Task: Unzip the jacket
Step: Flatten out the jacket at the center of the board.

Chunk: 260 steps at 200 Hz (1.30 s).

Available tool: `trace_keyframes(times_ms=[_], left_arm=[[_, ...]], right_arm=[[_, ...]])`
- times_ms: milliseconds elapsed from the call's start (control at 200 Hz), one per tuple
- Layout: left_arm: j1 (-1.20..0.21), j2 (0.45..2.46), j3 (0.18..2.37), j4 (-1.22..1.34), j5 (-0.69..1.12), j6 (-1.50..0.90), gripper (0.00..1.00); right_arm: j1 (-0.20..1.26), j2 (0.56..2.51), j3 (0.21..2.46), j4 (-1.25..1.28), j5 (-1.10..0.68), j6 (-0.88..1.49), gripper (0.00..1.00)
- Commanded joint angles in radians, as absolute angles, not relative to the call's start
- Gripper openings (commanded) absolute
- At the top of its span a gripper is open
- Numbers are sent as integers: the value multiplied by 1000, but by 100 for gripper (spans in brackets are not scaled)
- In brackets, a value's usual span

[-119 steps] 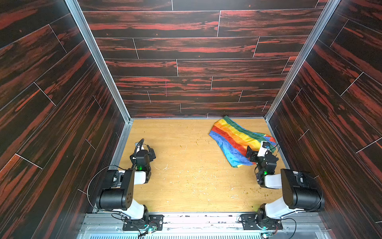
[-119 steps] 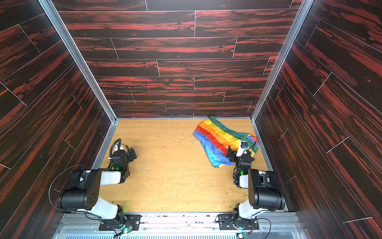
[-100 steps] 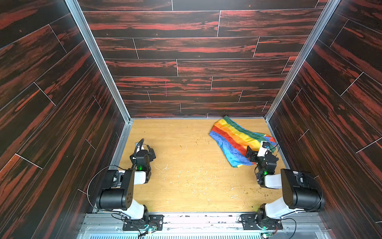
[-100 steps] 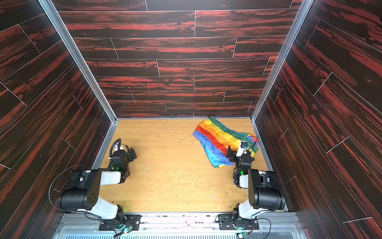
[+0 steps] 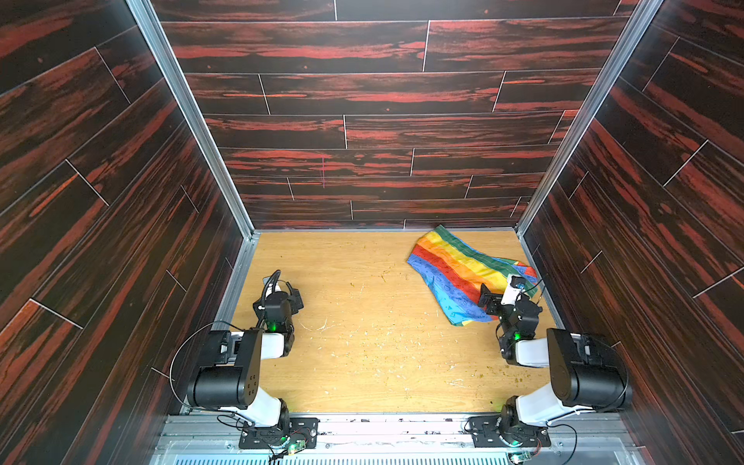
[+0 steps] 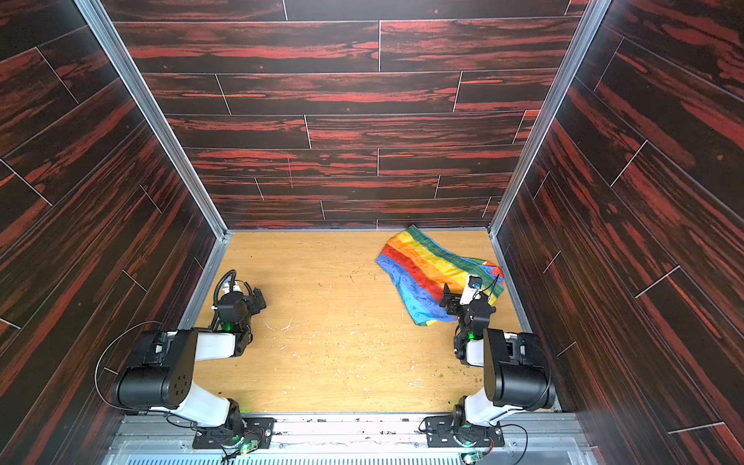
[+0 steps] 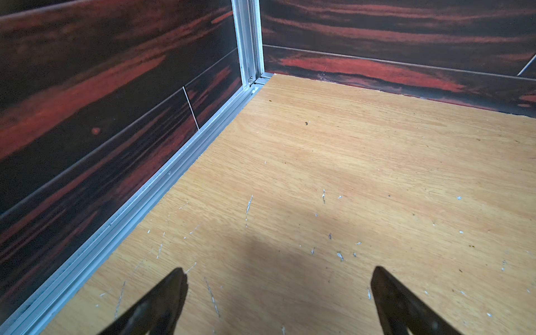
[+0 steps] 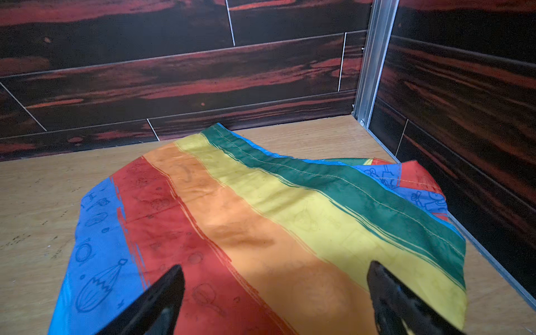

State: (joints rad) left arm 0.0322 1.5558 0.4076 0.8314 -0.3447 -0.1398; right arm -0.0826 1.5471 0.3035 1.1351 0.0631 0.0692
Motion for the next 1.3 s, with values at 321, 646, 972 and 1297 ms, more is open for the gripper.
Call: trace_keyframes(times_ms=[321, 646, 972, 1297], left_arm=[[-29, 1192, 496, 481, -327, -99, 100], [-31, 1095, 761, 10, -698, -508, 100], [-128, 1257, 1062, -296, -446, -516, 100], [-466, 1494, 1273, -337, -291, -428, 100]], right_arm=[[-71, 1269, 311, 894, 164, 118, 99], [-114, 1132, 672, 120, 242, 515, 99], [-212, 1413, 966, -216, 175, 636, 91], [-376, 1681, 1121, -265, -22, 634, 88]])
